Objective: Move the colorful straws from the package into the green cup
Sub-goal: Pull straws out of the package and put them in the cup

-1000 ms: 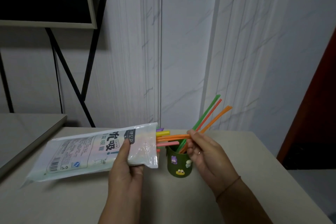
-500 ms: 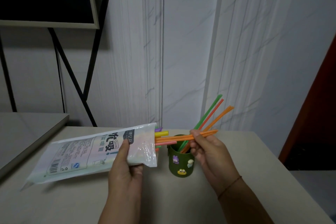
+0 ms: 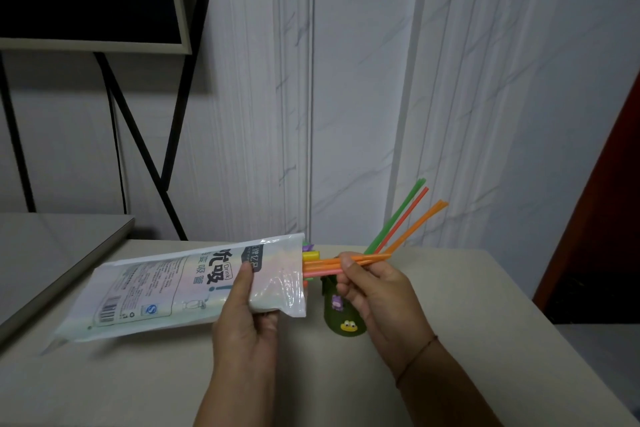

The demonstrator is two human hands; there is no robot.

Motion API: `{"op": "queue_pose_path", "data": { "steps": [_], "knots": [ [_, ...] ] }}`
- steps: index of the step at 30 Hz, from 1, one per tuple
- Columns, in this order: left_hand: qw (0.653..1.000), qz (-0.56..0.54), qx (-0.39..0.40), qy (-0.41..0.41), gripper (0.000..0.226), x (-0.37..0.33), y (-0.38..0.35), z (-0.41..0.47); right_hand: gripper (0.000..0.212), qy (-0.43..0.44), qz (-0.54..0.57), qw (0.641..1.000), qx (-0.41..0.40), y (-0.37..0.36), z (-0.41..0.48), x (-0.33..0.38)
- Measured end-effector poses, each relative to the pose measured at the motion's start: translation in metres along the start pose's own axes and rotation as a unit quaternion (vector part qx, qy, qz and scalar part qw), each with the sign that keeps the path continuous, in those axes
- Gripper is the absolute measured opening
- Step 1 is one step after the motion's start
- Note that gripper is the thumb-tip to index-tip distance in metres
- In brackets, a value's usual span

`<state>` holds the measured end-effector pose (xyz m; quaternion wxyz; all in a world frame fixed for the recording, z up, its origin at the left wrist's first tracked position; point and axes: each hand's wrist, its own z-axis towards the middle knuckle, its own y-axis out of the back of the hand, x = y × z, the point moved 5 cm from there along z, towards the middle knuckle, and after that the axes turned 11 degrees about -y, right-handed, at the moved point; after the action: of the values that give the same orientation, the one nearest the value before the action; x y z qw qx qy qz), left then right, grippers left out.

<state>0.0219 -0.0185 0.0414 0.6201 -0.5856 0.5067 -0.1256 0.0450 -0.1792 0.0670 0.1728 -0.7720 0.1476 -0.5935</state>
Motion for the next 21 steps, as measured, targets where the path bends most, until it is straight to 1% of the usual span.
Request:
{"op": "queue_pose_path", "data": {
  "steps": [3, 6, 8, 12, 15, 18, 21],
  "knots": [
    [1.000, -0.011, -0.007, -0.001, 0.041, -0.004, 0.002, 0.003, 0.008, 0.006, 0.050, 0.999, 0.008, 0.010, 0.002, 0.010],
    [1.000, -0.019, -0.004, -0.002, 0.044, -0.006, 0.003, 0.005, 0.011, -0.004, 0.112, 0.993, 0.036, 0.016, 0.003, 0.015],
    [1.000, -0.024, -0.001, 0.001, 0.047, -0.006, 0.003, 0.005, 0.010, -0.005, 0.123, 0.992, 0.038, 0.019, 0.003, 0.018],
    [1.000, -0.026, -0.014, 0.004, 0.049, -0.003, 0.004, 0.004, 0.010, -0.004, 0.110, 0.994, 0.027, 0.020, 0.003, 0.019],
    [1.000, -0.016, -0.016, 0.006, 0.046, 0.000, 0.004, 0.003, 0.013, -0.006, 0.078, 0.996, 0.039, 0.009, 0.002, 0.013],
    [1.000, -0.005, -0.006, 0.007, 0.046, 0.004, 0.002, 0.000, 0.005, 0.011, 0.035, 0.998, 0.041, -0.001, 0.000, 0.005],
    [1.000, -0.005, -0.007, 0.007, 0.047, 0.004, 0.001, 0.000, 0.004, 0.022, 0.032, 0.999, 0.023, -0.003, -0.001, 0.004]
  ]
}}
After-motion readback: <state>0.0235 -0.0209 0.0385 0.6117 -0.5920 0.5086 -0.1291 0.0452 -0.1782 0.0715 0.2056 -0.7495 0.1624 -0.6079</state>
